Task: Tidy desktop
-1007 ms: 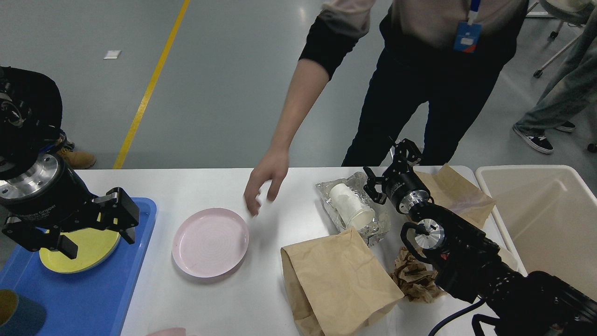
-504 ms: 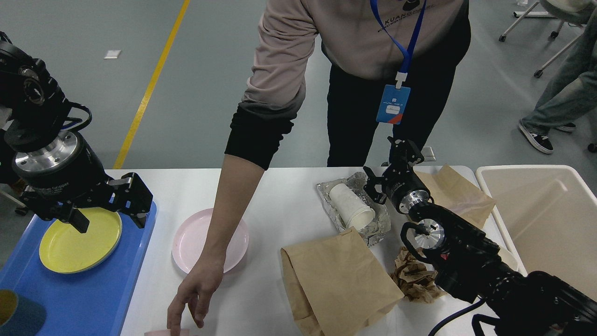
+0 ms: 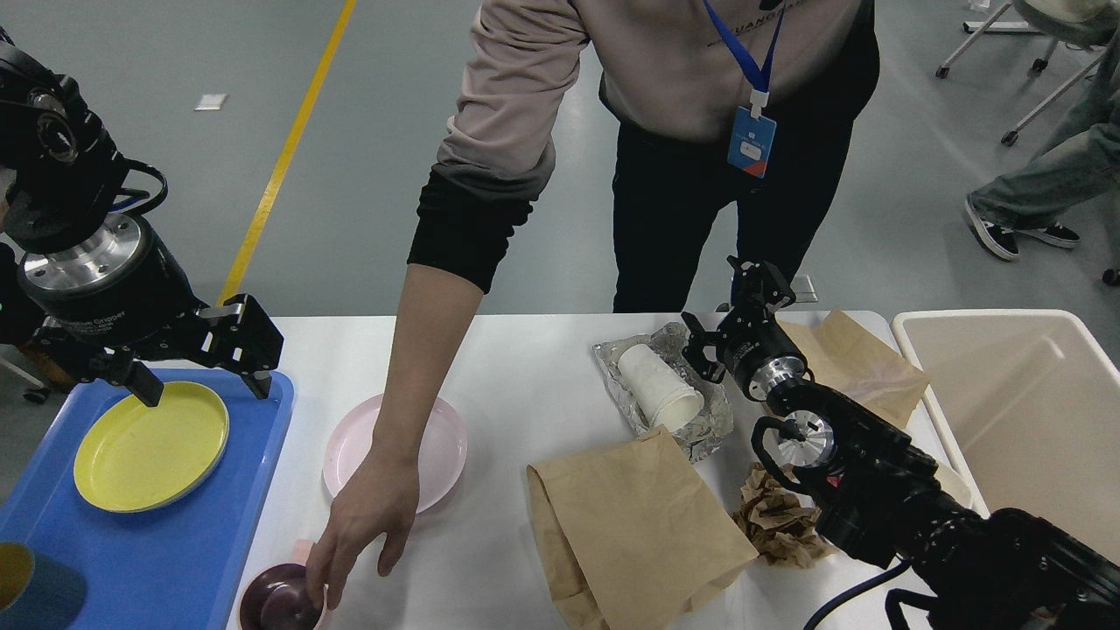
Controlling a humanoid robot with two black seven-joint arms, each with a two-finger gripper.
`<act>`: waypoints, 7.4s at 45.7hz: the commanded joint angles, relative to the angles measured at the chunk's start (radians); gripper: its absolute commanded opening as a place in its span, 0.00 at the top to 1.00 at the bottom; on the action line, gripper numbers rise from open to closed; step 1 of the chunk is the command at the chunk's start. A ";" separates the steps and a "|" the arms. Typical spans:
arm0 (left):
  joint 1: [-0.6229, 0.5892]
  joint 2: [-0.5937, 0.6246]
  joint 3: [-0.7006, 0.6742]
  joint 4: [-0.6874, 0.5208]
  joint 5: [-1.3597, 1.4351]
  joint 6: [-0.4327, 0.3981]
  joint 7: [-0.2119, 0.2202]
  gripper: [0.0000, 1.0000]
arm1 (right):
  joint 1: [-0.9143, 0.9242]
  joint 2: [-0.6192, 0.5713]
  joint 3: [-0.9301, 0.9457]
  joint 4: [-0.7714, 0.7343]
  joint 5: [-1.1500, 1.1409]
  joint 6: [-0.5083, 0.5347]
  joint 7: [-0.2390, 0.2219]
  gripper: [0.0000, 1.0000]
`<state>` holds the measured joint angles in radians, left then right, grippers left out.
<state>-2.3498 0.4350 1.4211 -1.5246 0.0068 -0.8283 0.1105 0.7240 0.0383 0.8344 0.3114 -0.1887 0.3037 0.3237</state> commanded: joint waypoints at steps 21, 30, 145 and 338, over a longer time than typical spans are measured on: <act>0.000 0.010 -0.004 -0.003 0.104 -0.048 0.020 0.07 | 0.000 0.000 0.000 0.000 0.000 0.000 0.000 0.00; 0.010 0.016 0.002 -0.123 0.087 -0.038 0.037 0.11 | 0.000 0.000 0.000 0.000 0.000 0.000 0.000 0.00; 0.583 0.034 -0.073 -0.108 0.028 0.491 0.123 0.11 | 0.000 0.000 0.000 0.000 0.000 0.000 0.000 0.00; 0.730 0.057 -0.301 0.000 0.131 0.391 0.225 1.00 | 0.000 0.000 0.000 0.000 0.000 0.000 0.000 0.00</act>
<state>-1.5833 0.4922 1.1126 -1.5238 0.1416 -0.4019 0.3359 0.7240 0.0383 0.8345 0.3114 -0.1887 0.3037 0.3237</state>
